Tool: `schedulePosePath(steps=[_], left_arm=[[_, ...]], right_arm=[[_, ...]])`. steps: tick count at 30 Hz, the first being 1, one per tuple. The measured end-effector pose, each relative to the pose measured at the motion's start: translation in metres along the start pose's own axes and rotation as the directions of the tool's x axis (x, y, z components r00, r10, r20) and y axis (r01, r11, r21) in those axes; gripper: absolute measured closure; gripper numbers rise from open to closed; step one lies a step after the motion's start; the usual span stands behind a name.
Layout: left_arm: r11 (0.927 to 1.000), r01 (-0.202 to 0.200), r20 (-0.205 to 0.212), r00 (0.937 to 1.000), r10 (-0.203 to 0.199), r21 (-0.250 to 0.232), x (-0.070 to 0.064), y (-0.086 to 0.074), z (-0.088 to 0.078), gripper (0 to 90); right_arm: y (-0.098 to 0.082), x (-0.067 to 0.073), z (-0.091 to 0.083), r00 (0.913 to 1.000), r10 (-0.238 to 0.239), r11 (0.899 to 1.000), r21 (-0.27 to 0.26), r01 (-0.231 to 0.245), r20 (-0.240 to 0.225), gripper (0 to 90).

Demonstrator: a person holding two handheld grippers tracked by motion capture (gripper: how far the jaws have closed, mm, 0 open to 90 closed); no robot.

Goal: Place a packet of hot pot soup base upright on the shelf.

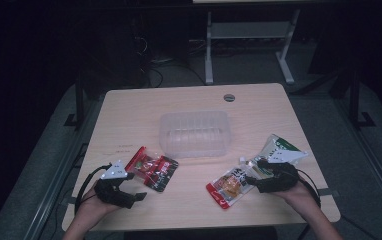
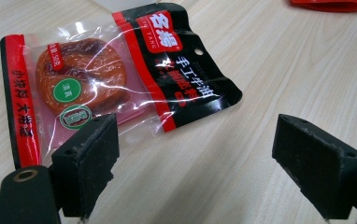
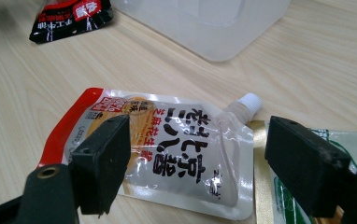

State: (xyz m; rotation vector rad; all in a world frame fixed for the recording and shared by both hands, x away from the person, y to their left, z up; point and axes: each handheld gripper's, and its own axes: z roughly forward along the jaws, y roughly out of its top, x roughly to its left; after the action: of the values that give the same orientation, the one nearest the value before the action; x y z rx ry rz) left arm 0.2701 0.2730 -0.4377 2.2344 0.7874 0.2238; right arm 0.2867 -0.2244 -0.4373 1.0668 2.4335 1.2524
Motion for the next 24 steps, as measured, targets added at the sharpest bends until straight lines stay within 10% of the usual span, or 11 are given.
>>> schedulePosePath(steps=[10, 24], left_arm=[[0.9994, 0.035, -0.006, 0.9994, -0.035, 0.001, 0.004, 0.011, -0.005, 36.4], [0.9976, 0.065, -0.042, 0.9969, -0.066, -0.026, 0.037, 0.046, -0.009, 89.7]], right_arm=[[-0.001, -0.001, 0.000, 1.0000, -0.001, 1.000, -0.001, 0.001, 0.001, 21.9], [-0.001, 0.008, -0.003, 0.9998, 0.008, 1.000, -0.002, -0.008, 0.017, 21.9]])
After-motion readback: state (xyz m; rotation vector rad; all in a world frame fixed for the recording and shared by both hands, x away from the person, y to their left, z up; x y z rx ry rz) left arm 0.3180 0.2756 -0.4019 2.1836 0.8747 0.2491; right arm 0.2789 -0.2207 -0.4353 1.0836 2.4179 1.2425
